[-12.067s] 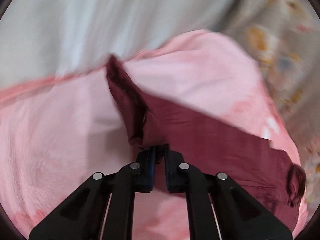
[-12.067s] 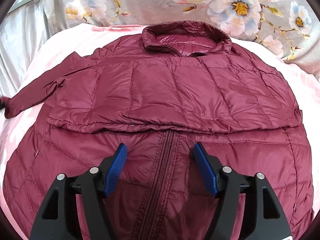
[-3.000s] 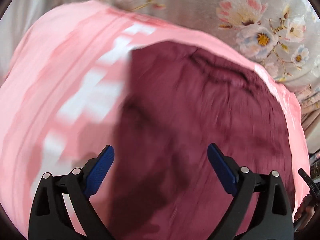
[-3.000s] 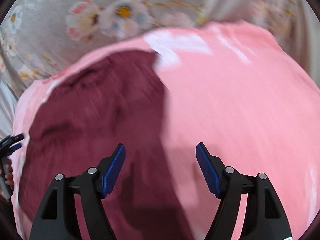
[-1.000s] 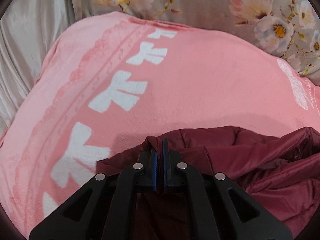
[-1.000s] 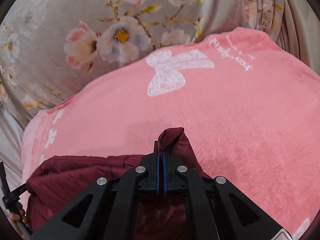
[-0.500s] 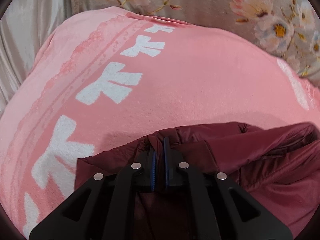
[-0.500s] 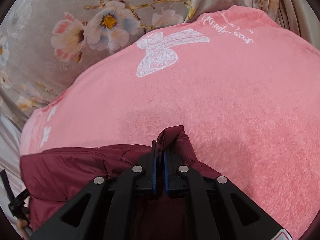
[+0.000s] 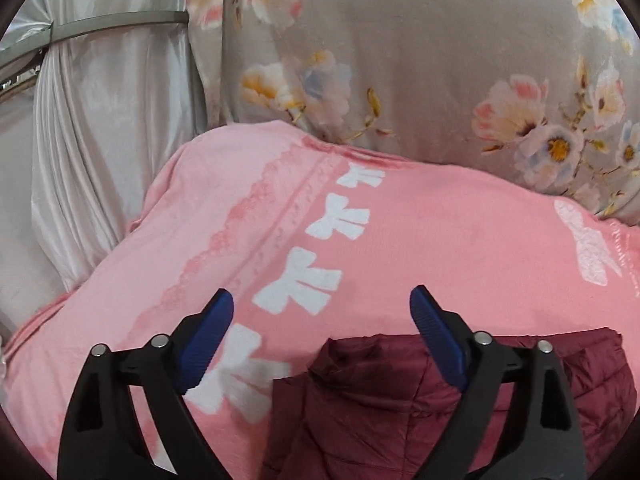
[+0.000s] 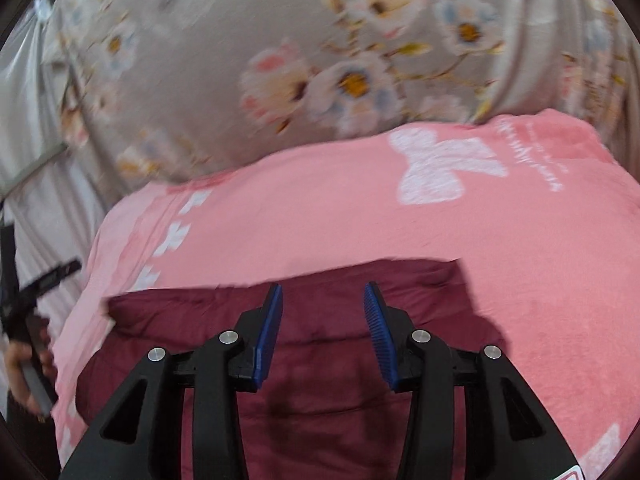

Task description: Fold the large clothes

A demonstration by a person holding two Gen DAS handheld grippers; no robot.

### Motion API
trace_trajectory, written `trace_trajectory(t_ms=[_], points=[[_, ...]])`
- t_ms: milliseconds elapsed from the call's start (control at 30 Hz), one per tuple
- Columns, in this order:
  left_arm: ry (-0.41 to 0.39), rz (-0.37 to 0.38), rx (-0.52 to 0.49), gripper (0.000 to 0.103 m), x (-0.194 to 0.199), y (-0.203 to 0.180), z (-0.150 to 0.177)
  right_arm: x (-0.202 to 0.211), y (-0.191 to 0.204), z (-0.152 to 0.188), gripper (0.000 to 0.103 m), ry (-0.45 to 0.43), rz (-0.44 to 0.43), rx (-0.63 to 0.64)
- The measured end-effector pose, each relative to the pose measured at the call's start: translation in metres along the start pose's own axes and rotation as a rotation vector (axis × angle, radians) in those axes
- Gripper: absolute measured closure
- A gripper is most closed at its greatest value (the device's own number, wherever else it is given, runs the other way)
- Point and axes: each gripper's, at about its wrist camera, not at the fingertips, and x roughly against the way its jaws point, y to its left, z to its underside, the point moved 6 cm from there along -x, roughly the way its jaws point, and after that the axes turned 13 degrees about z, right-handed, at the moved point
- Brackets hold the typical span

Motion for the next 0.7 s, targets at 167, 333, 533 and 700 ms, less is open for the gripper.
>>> trace_trajectory(t_ms=[167,333,533,700], points=[[0.099,0.170,-0.007,0.027,-0.007,-0.030,0.017,-0.032,0.047,0.011,0.060,0.084,-0.037,0.070],[0.234,0.295,-0.054,0.034,-0.046,-0.087,0.061,-0.064,0.078,0.005,0.061,0.129,-0.011,0.107],[0.306,0.270,-0.069,0.033,-0.091,-0.114,0.095,-0.106,0.066,0.020,0.066,0.184,0.098,0.153],[0.280,0.266,-0.074,0.030,-0.108,-0.116,0.100,-0.126,0.051,0.026,0.069,0.210,0.071,0.081]])
